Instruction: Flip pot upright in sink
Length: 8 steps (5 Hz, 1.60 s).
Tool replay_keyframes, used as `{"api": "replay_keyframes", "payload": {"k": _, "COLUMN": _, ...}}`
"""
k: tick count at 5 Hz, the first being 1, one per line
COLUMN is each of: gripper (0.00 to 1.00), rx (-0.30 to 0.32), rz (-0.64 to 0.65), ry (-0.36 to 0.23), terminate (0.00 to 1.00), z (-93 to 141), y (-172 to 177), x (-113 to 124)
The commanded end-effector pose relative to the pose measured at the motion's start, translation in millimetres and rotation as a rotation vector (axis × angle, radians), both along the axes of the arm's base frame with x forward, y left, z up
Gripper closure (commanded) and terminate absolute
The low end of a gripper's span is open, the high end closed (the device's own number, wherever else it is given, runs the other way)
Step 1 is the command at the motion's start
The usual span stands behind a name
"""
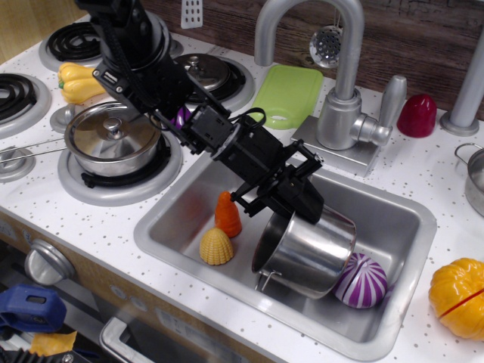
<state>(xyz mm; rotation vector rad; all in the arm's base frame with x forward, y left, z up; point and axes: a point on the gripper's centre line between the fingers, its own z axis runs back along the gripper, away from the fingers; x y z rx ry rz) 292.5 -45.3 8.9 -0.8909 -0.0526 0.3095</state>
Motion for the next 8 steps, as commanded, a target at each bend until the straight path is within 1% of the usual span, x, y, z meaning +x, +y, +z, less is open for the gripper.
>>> {"api": "replay_keyframes", "payload": {"k": 1, "gripper": 1.0, "rx": 0.173, "rz": 0.0, "ry": -0.008, "terminate": 0.0, "z": 24, "y": 0, "x": 11}}
{"api": "replay_keyframes", "payload": {"k": 2, "gripper": 1.0, "rx": 0.423, "rz": 0.021, "ry": -0.019, "terminate": 0.0, "z": 24, "y": -14, "x": 12}}
{"api": "replay_keyframes", "payload": {"k": 3, "gripper": 0.0, "rx": 0.616, "rz": 0.046, "ry": -0.033, "terminate": 0.0, "z": 16, "y": -27, "x": 12}}
{"api": "replay_keyframes", "payload": {"k": 4, "gripper": 0.0, "rx": 0.672, "rz": 0.059, "ry": -0.026, "terminate": 0.0, "z": 10, "y": -33, "x": 11}}
{"api": "replay_keyframes", "payload": {"k": 5, "gripper": 0.0, "rx": 0.735, "rz": 0.046, "ry": 0.01, "terminate": 0.0, "z": -1, "y": -28, "x": 7}}
{"api": "replay_keyframes", "payload": {"k": 6, "gripper": 0.0, "rx": 0.747, "rz": 0.048, "ry": -0.012, "terminate": 0.0, "z": -4, "y": -23, "x": 8}}
{"api": "replay_keyframes", "payload": {"k": 7, "gripper": 0.0, "rx": 0.72, "rz": 0.09, "ry": -0.008, "terminate": 0.0, "z": -3, "y": -26, "x": 10}}
{"api": "replay_keyframes", "payload": {"k": 8, "gripper": 0.0, "rx": 0.72, "rz": 0.09, "ry": -0.008, "terminate": 1.0, "z": -3, "y": -26, "x": 10}}
